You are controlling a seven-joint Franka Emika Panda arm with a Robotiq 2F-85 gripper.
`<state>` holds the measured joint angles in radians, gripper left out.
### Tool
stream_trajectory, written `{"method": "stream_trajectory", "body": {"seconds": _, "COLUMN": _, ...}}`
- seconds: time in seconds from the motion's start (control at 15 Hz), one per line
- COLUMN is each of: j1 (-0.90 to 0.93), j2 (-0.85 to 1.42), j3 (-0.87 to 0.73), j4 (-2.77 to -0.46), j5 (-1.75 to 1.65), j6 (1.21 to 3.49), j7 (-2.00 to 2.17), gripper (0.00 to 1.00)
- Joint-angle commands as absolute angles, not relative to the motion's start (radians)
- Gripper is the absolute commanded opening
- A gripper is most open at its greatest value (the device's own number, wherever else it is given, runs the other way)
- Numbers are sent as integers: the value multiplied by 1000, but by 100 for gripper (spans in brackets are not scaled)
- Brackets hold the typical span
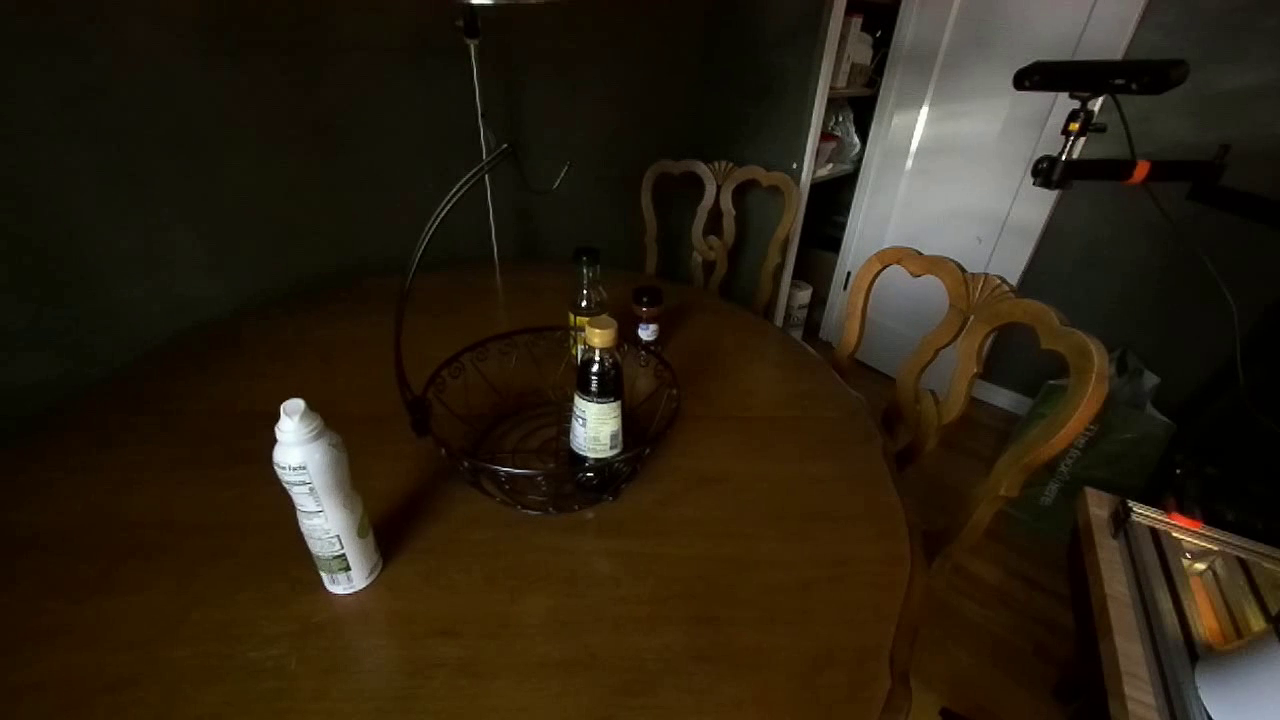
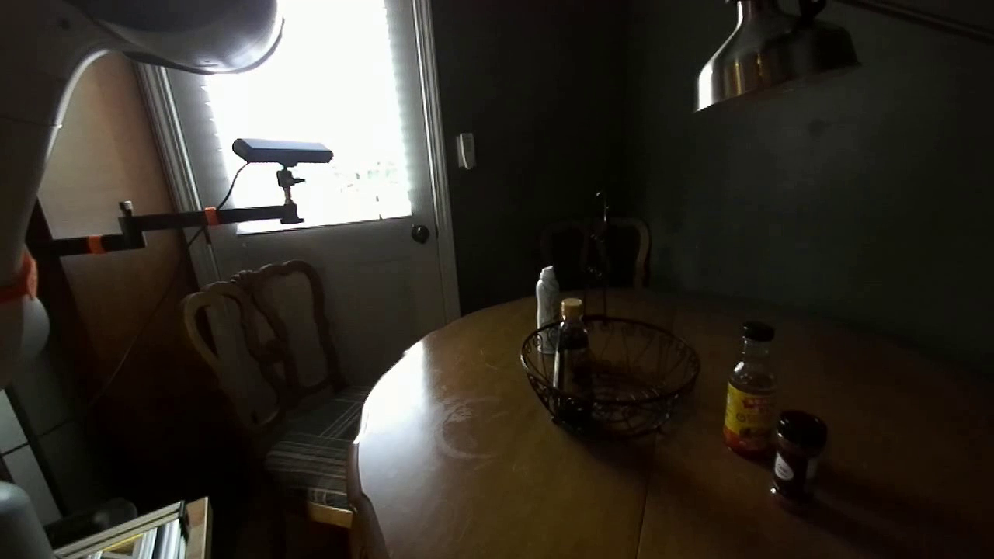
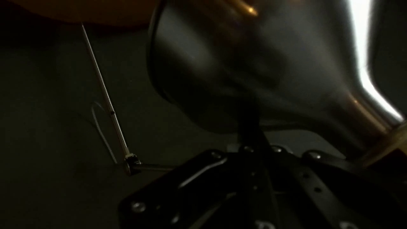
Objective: Move the lump downward
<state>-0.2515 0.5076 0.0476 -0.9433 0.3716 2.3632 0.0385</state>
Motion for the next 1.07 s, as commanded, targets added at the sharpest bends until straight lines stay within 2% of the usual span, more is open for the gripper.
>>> {"method": "stream_trajectory", "body": {"seconds": 0.0, "j1": -256, "j2": 486, "j3": 26, "j4": -993, "j5": 345, "j6": 2290, "j7": 53, "gripper": 0}}
{"method": "stream_trajectory", "body": {"seconds": 1.0, "j1": -249, "j2": 481, "j3": -19, "j4": -1008, "j5": 321, "j6": 2123, "j7": 94, "gripper": 0}}
